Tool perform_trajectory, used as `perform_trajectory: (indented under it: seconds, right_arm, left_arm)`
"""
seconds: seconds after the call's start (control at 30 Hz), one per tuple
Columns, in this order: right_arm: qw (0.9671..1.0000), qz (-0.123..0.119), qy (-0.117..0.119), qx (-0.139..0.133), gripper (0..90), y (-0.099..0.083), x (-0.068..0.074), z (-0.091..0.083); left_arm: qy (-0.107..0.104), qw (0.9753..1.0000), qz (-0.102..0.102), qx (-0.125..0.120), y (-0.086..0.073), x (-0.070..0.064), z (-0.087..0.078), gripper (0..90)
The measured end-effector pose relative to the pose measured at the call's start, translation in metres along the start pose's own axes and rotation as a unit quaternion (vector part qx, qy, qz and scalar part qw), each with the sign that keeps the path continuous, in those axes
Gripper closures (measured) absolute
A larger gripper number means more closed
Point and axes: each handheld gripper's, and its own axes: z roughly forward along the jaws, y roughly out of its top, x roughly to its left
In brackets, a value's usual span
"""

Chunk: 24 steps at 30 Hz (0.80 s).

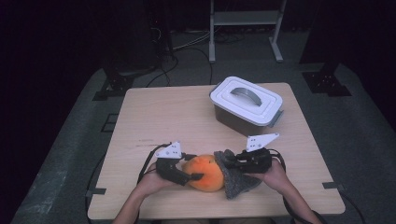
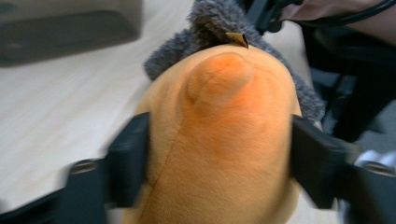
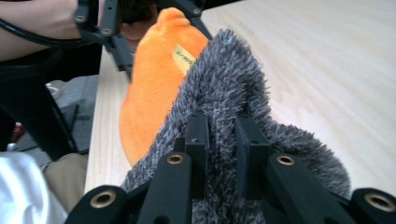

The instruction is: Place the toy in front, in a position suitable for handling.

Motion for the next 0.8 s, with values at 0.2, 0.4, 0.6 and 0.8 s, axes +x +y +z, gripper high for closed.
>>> perform_trajectory:
  seconds: [0.2,0.4,0.6,0.8]
  right_arm:
    - [0.9976,-0.026,0.010,-0.063,77.1,0.022,0.016,-0.013]
    - [0.9990,-0.040,-0.006,-0.022,77.3,0.018,0.019,0.001]
    - [0.9999,-0.014,-0.004,-0.008,77.2,0.004,0.008,0.005]
    - [0.9996,-0.010,-0.016,0.022,77.0,-0.004,0.002,0.008]
  left_arm:
    - [0.028,0.9990,0.032,0.011,0.020,-0.014,-0.003,40.2]
    - [0.034,0.9986,0.033,0.023,0.019,-0.016,0.000,38.5]
    - [0.001,0.9998,-0.019,-0.009,0.009,-0.001,-0.001,13.3]
    - [-0.029,0.9977,-0.061,-0.013,-0.007,0.014,-0.006,12.2]
